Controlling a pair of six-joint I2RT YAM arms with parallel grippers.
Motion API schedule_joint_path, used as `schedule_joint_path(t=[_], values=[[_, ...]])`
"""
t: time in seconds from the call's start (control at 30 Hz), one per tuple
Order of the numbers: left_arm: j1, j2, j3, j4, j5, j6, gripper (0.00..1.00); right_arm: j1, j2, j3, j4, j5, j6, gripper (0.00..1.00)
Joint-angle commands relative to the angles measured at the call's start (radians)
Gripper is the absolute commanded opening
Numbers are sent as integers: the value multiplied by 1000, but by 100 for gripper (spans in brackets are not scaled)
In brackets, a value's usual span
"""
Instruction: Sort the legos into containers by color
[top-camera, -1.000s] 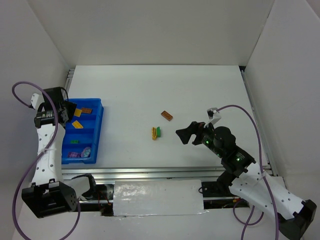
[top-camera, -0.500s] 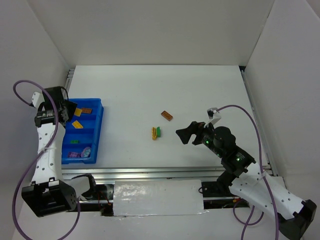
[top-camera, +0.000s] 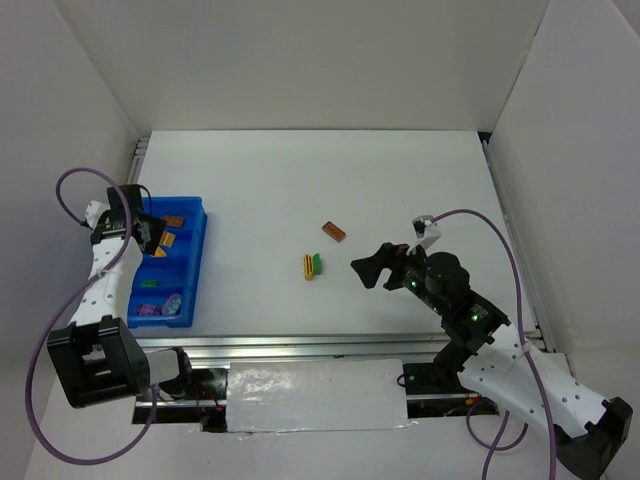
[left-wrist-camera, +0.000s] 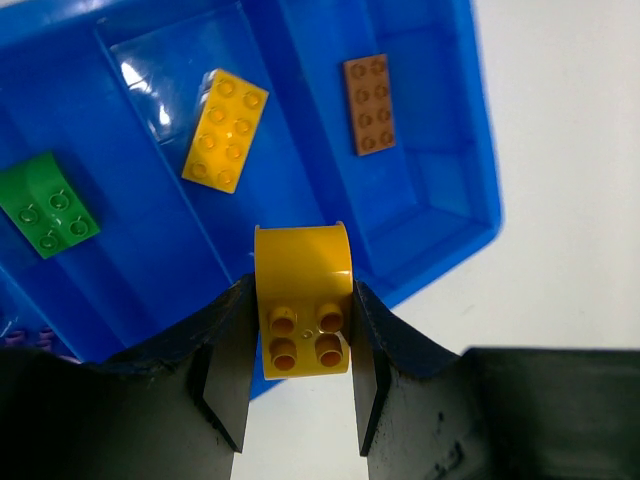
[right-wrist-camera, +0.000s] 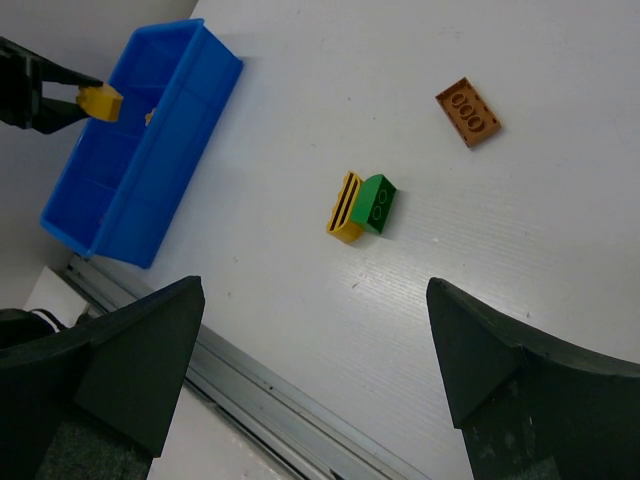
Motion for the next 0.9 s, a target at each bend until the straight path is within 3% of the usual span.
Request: schedule_joint_path(t=[0.0,0.3,0.43,0.53,0.57,0.6,0.67,0.73,0.87], values=[[5,15,-38,139,-20,-46,4,6,1,6,31,5,-16,100],[5,188,-13,137,-86,-66,12,6,1,4,34,8,-16,100],[7,223,-35,199,-92,-63,22,6,5,4,37,1,-16,100],[7,225,-47,232,-88,-60,34,6,13,6,36,2,-16,100],[7,210,-70,252,-83,-60,48,6,13,6,36,4,-16,100],[7,202,-81,269,-83,-60,53,6,13,6,37,2,-18,100],[7,190,-98,311,-81,-52,53,6,16,3,43,-1,-18,100],[7,193,-92,312,-83,-49,60,6,22,6,42,-3,-18,100],[5,208,-56,239,-89,-66,91,6,30,8,40,-1,-20,100]])
